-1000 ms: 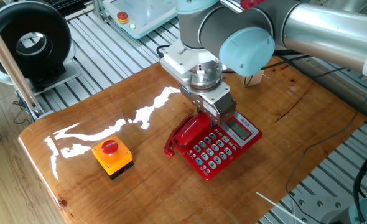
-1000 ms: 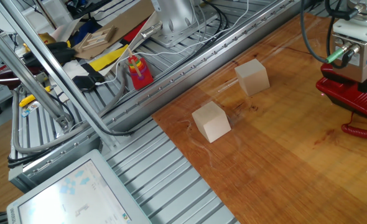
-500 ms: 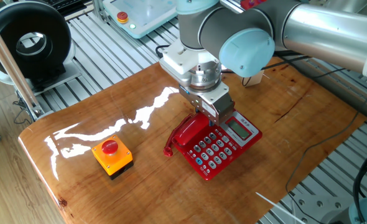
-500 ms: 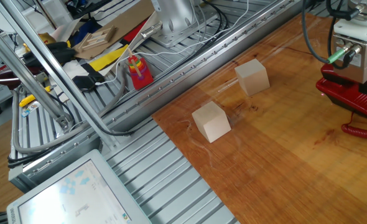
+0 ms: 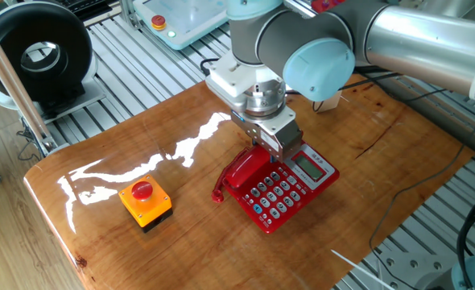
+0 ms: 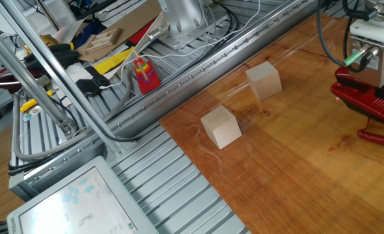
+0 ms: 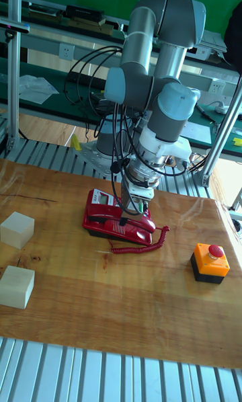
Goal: Place the handset of the telephone on the corresponding phone cradle
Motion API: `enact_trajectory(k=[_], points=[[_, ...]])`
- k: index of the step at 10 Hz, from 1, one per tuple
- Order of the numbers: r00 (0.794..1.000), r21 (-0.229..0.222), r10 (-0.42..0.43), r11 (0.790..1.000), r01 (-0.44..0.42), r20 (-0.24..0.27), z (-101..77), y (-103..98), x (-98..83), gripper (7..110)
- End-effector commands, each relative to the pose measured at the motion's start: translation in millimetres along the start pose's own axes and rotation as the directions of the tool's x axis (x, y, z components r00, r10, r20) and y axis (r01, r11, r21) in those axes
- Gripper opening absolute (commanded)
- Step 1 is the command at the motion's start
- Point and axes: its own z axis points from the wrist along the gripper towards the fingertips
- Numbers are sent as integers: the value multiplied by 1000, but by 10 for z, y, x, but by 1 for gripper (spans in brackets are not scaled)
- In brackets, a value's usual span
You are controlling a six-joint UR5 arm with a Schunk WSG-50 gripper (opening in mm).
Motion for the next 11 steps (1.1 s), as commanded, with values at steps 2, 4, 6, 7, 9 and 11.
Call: enact_trajectory(k=[2, 4, 6, 7, 9, 11], points=[[1000, 4, 9, 1000, -10, 12, -6, -15, -22, 7], [1000, 2, 3, 1000, -3, 10, 2, -12, -12, 7], [1000, 16, 5, 1000, -5, 9, 3, -47, -8, 7], [1000, 41, 10, 999, -10, 9, 1, -108, -7, 7], [1000, 49, -16, 999, 16, 8, 4, -128, 0, 7], [999, 26, -35, 999, 35, 14, 7, -71, -11, 22]])
